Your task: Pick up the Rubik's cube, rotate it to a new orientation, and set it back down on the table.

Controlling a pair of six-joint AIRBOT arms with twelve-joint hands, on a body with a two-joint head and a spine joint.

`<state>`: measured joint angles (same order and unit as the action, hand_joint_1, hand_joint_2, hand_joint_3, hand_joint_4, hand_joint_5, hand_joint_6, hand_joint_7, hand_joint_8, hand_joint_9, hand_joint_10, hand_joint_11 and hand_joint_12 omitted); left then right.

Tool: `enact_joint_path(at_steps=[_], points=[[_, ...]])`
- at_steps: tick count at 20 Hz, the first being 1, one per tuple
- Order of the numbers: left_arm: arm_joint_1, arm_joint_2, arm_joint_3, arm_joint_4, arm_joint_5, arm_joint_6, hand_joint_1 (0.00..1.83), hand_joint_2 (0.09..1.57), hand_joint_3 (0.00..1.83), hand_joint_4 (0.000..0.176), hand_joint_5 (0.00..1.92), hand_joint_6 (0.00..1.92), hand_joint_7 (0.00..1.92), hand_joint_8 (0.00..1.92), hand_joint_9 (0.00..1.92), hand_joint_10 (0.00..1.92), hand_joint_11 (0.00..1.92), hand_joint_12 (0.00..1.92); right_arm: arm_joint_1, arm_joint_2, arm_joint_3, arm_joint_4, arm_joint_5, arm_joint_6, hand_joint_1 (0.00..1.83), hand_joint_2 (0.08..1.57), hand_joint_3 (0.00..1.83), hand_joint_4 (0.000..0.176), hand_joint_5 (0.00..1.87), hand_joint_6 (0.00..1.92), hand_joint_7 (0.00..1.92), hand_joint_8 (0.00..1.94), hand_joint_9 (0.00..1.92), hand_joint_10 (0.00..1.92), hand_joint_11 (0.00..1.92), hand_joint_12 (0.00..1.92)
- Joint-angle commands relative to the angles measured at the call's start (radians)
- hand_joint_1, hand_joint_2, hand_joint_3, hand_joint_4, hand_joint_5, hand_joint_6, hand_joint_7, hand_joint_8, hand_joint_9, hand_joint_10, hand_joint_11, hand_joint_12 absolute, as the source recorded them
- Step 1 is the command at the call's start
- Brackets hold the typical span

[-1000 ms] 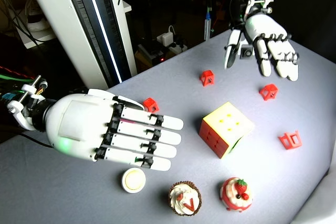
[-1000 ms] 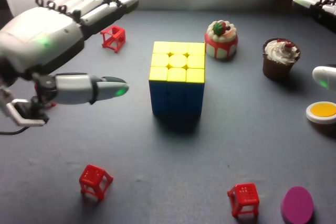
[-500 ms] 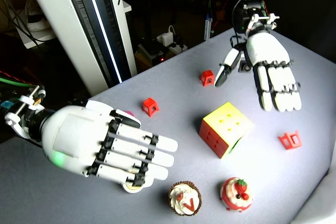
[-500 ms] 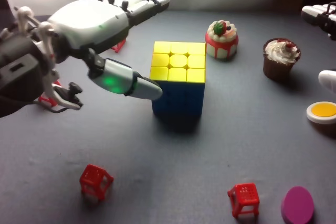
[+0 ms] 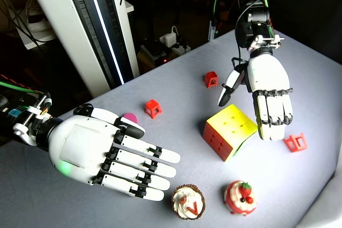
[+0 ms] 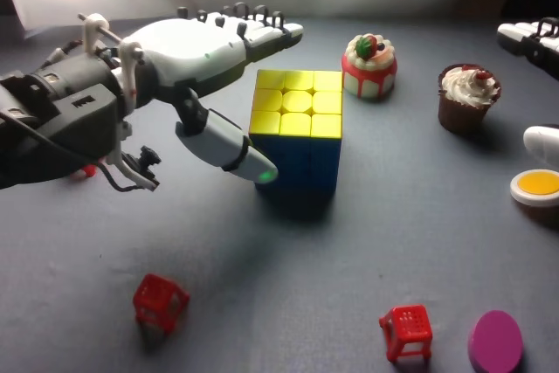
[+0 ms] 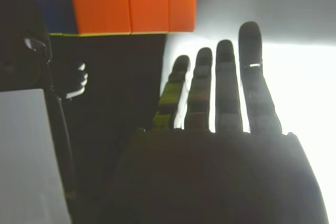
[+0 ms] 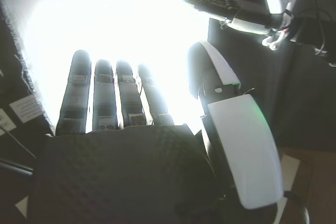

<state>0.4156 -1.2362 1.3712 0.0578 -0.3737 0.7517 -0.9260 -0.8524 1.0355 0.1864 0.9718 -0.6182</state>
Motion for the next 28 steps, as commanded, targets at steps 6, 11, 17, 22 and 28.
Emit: enact_joint_path(at_steps=[6, 11, 17, 22, 28], points=[[-0.018, -0.039, 0.039, -0.021, -0.055, -0.002, 0.68, 0.73, 0.02, 0.001, 0.0, 0.0, 0.0, 0.0, 0.0, 0.0, 0.0, 0.04, 0.006, 0.004, 0.007, 0.012, 0.118, 0.005, 0.59, 1.42, 0.0, 0.0, 0.0, 0.0, 0.0, 0.0, 0.0, 0.0, 0.01, 0.01], [-0.021, -0.072, 0.071, -0.03, -0.013, -0.001, 0.6, 0.76, 0.01, 0.065, 0.0, 0.0, 0.0, 0.0, 0.0, 0.0, 0.0, 1.07, 0.002, 0.001, 0.008, 0.016, 0.118, 0.005, 0.62, 1.43, 0.0, 0.0, 0.0, 0.0, 0.0, 0.0, 0.0, 0.0, 0.0, 0.38], [-0.016, -0.085, 0.084, -0.032, 0.009, 0.0, 0.8, 0.93, 0.02, 0.0, 0.24, 0.03, 0.14, 0.96, 0.03, 1.48, 0.05, 1.9, -0.001, 0.0, 0.008, 0.016, 0.118, 0.005, 0.64, 1.44, 0.0, 0.0, 0.0, 0.0, 0.0, 0.0, 0.0, 0.0, 0.0, 1.18], [-0.015, -0.086, 0.08, -0.052, 0.016, 0.047, 1.09, 1.1, 0.01, 0.0, 0.93, 0.8, 0.71, 1.41, 0.65, 1.84, 0.74, 1.92, -0.002, 0.0, 0.008, 0.016, 0.119, 0.005, 0.65, 1.44, 0.0, 0.0, 0.01, 0.01, 0.0, 0.0, 0.01, 0.0, 0.0, 1.72], [-0.008, -0.083, 0.074, -0.061, -0.003, 0.047, 1.12, 1.18, 0.01, 0.0, 0.83, 1.2, 0.93, 1.9, 1.1, 1.92, 1.23, 1.92, -0.004, 0.0, 0.008, 0.017, 0.12, 0.005, 0.72, 1.43, 0.0, 0.0, 0.04, 0.02, 0.0, 0.0, 0.01, 0.01, 0.0, 1.74]])
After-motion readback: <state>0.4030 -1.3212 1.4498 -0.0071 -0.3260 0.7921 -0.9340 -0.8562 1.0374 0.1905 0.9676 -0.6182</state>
